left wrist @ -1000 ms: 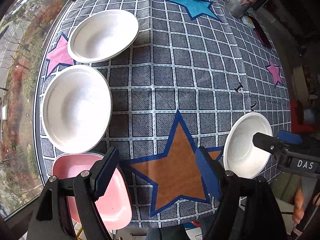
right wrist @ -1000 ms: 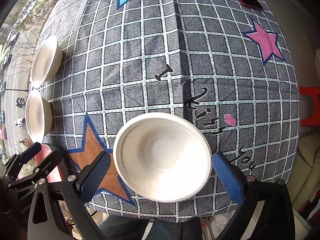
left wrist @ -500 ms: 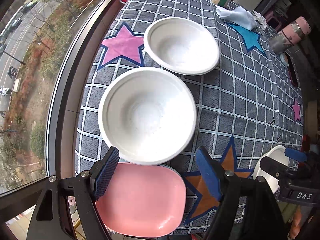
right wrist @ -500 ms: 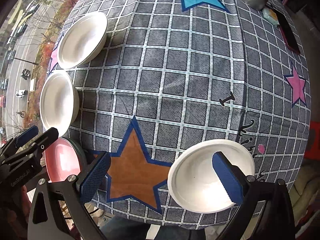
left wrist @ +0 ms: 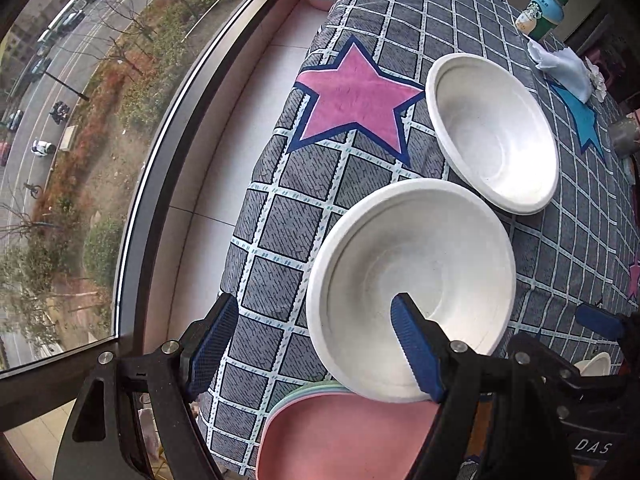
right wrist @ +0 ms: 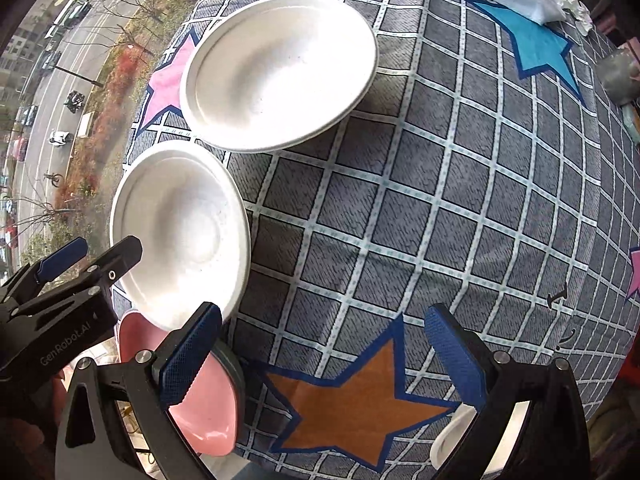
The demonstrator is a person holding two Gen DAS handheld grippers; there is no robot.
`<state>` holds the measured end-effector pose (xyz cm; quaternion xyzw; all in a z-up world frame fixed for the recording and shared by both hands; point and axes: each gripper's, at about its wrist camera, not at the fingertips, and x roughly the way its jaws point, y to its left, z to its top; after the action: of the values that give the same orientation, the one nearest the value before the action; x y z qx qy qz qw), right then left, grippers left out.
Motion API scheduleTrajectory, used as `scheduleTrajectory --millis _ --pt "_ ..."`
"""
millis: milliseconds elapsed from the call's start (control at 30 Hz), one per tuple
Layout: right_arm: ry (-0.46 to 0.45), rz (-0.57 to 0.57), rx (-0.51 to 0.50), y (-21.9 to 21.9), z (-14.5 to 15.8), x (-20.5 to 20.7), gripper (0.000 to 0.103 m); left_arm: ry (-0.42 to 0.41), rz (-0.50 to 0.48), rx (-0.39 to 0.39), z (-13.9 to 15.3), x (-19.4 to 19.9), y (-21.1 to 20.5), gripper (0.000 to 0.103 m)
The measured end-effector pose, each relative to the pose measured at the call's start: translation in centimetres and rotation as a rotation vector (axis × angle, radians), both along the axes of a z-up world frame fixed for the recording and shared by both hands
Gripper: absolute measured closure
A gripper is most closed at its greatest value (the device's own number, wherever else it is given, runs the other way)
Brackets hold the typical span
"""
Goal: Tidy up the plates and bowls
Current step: 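Move both grippers toward the next white bowl, then grasp the second white bowl rim with both grippers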
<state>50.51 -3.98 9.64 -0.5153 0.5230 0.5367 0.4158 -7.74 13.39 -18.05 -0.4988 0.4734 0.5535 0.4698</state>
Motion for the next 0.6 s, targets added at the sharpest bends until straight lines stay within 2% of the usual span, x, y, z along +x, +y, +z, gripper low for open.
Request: scheduleTrajectory --millis 400,433,467,533,600 --pt "0.016 0.005 -0.038 2.1 -3.4 -2.3 0.002 0.028 0.038 -0.054 -3.2 -1.4 1.3 0.023" --pt "0.017 0.007 -0.04 2.0 -3.5 -2.4 0.009 0.017 0.039 -0.058 -3.4 -1.4 1.4 0.027" --pt "0.022 0.014 -0.043 1.9 -3.6 -2.6 0.023 0.01 0.038 -0.064 -3.5 -1.4 1.5 0.032" --pt "0.015 0.038 -0.053 2.1 -4.0 -3.5 0.04 0.006 0.023 -0.072 -3.7 -0.9 1.5 0.04" --pt "0.03 0.046 -0.063 1.8 -4.2 -3.9 0.048 -0.004 0.0 -0.077 -3.7 -0.2 1.4 0.05"
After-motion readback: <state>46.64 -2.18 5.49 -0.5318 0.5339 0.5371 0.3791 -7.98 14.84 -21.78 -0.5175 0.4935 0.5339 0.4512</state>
